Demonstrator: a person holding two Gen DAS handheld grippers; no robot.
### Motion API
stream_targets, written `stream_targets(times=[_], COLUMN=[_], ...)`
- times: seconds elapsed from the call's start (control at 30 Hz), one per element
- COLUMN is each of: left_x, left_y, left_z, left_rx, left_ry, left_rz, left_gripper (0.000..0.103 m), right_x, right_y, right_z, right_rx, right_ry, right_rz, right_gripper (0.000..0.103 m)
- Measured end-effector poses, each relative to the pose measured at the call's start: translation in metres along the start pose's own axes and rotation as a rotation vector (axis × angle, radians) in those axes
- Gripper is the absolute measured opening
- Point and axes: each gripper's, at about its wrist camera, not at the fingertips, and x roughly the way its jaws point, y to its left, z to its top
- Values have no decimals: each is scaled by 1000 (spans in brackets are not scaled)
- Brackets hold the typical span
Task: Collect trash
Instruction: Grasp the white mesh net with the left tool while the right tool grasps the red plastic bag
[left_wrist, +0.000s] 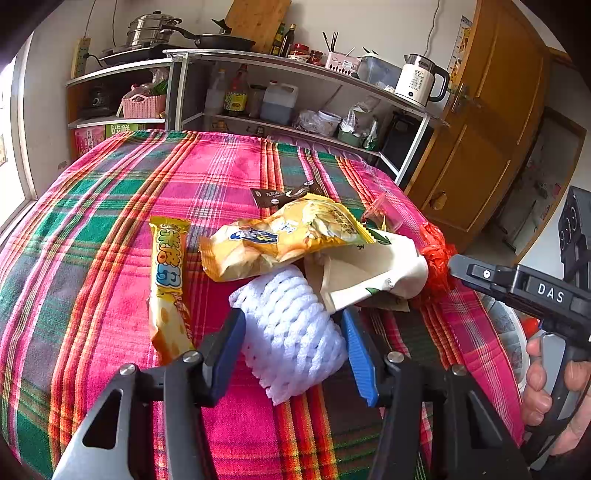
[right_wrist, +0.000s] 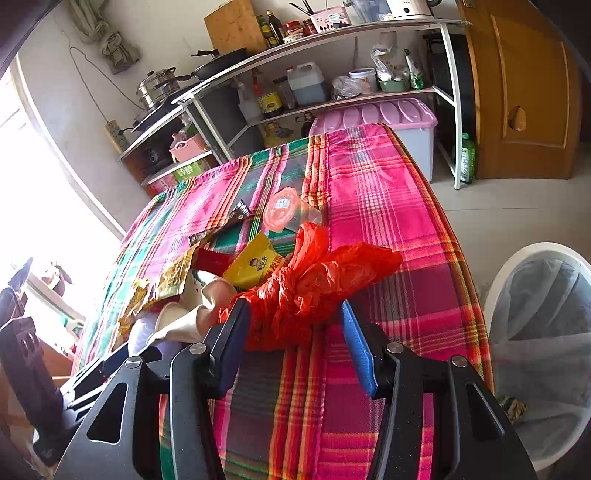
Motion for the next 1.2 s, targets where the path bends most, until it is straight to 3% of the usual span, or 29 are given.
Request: stream_targets(times=[0.2,0.37,0.47,0.53,0.87,1.2], left_x=[-2,-2,-2,-3,-11,-31], left_y=[1,1,1,1,-9,-18], left_z=[-1,-1,0,0,-6,-15], left_rx=[-10,-11,-14,-15,37,50], left_ry=[0,2,0,-1,-25,-59], left_rz=[-11,-16,-16,-15,-6,-9], left_gripper=[54,54,52,50,16,13], right_x=[12,20,24,23,7,-29], right_y=[-6,-3,-1,0,1,-10], right_z=[5,7,6,5,-7,-19], right_rx=[118,122,107,93,10,-12], right_ry=[47,57,66,64,51,-2], right_rz=[38,54,63,67,65,68], right_gripper=[52,52,42,34,30,29])
